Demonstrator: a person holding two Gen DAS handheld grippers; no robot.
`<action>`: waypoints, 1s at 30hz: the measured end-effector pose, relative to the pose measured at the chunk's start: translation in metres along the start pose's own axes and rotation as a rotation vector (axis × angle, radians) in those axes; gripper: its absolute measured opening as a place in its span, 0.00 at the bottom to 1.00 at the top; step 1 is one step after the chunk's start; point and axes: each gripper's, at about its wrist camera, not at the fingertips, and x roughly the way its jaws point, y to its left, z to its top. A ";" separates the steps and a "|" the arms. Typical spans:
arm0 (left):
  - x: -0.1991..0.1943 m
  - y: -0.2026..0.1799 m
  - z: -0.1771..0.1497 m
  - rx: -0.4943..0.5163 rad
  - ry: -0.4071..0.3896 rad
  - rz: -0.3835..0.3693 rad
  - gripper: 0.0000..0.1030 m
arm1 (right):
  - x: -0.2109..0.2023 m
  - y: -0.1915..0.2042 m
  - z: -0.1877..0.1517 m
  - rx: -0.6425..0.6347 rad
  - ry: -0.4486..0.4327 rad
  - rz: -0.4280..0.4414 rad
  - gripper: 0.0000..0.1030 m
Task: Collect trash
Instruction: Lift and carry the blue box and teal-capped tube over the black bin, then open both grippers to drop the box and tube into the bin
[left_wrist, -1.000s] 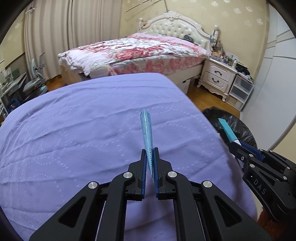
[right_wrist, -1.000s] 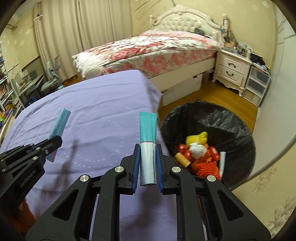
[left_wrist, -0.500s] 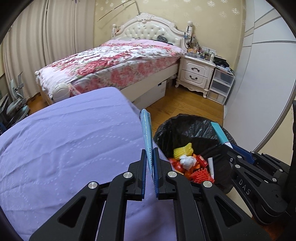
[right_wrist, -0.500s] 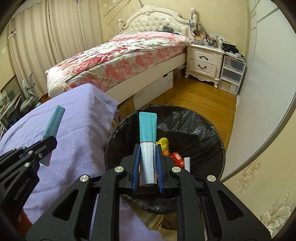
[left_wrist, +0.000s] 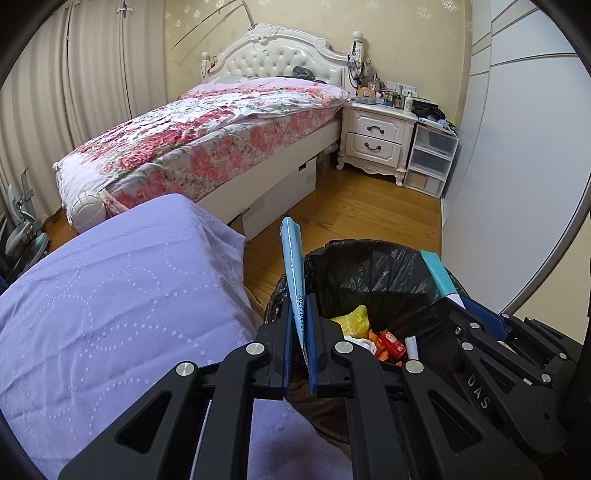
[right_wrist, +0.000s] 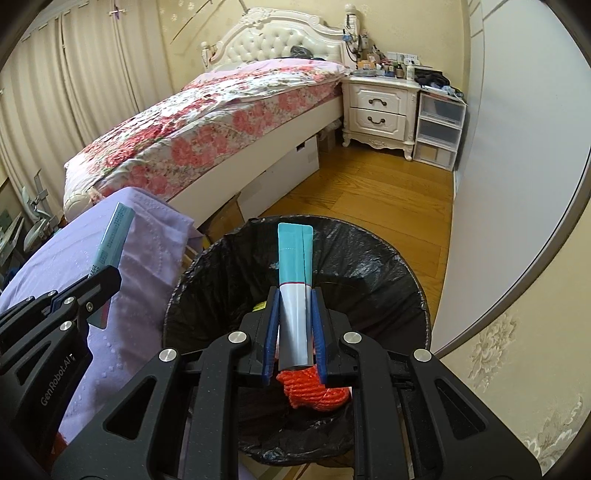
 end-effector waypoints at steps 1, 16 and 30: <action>0.002 -0.001 0.000 0.003 0.005 0.002 0.07 | 0.002 -0.002 0.001 0.003 0.002 -0.004 0.16; 0.008 -0.003 0.005 -0.010 0.001 0.022 0.48 | 0.007 -0.009 0.000 0.025 -0.004 -0.048 0.37; -0.027 0.021 -0.008 -0.065 -0.059 0.070 0.72 | -0.026 0.004 -0.004 -0.018 -0.074 -0.083 0.66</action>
